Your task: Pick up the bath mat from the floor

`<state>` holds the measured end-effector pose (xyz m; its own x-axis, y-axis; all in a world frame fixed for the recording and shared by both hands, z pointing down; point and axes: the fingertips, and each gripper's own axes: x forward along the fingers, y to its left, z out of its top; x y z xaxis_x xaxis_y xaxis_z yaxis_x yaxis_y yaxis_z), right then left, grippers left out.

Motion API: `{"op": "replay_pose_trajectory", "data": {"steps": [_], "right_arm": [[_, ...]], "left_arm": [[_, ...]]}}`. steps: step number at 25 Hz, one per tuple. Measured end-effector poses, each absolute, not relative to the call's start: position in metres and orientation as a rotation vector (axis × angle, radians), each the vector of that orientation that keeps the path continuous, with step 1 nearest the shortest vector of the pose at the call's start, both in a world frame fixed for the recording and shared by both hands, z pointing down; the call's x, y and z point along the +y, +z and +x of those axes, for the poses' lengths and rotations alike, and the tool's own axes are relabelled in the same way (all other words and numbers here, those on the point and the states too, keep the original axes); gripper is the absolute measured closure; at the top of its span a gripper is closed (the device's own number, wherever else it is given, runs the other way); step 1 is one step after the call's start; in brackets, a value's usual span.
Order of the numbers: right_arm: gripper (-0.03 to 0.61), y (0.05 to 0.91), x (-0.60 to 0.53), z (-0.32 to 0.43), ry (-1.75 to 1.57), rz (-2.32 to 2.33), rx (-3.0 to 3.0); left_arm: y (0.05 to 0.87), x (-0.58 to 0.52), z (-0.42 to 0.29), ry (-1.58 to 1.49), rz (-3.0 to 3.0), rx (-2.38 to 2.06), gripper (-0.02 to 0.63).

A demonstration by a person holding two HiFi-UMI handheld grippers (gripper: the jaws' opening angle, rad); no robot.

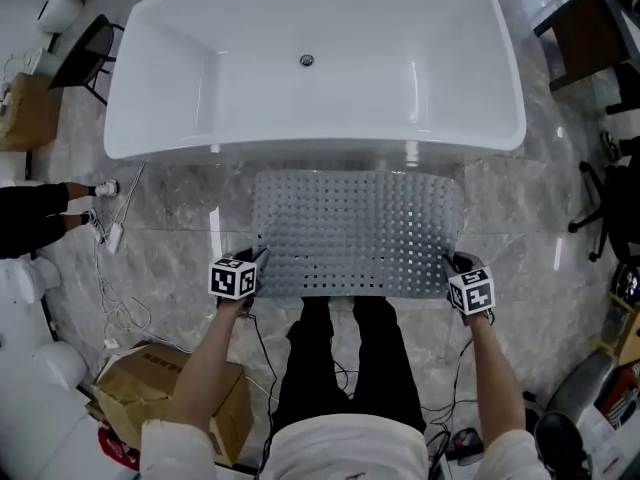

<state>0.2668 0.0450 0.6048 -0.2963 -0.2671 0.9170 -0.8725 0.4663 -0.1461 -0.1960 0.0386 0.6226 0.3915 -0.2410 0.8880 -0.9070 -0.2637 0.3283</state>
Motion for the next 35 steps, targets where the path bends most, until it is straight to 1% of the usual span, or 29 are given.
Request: {"op": "replay_pose_trajectory", "data": {"steps": [5,9,14,23,29,35], "right_arm": [[0.537,0.536,0.031,0.256,0.788,1.052,-1.888],[0.537,0.480,-0.001,0.253,0.717,1.147,-1.954],[0.537,0.410,-0.025,0.244,0.620,1.232,-2.037],[0.538,0.295,-0.062,0.242,0.412,1.438,-2.153],[0.540,0.209,-0.085,0.215,0.267,1.526,-2.246],[0.540,0.134,-0.096,0.209,0.134,1.652,-2.306]], "left_arm": [[0.552,0.022,-0.204,0.834,1.808,-1.074,0.531],[0.499,-0.008,-0.208,0.767,1.885,-1.146,0.532],[0.440,-0.025,-0.233,0.693,1.945,-1.228,0.532],[0.328,-0.062,-0.243,0.505,2.125,-1.354,0.535],[0.244,-0.087,-0.269,0.431,2.238,-1.461,0.535],[0.162,-0.097,-0.274,0.268,2.335,-1.569,0.535]]}}
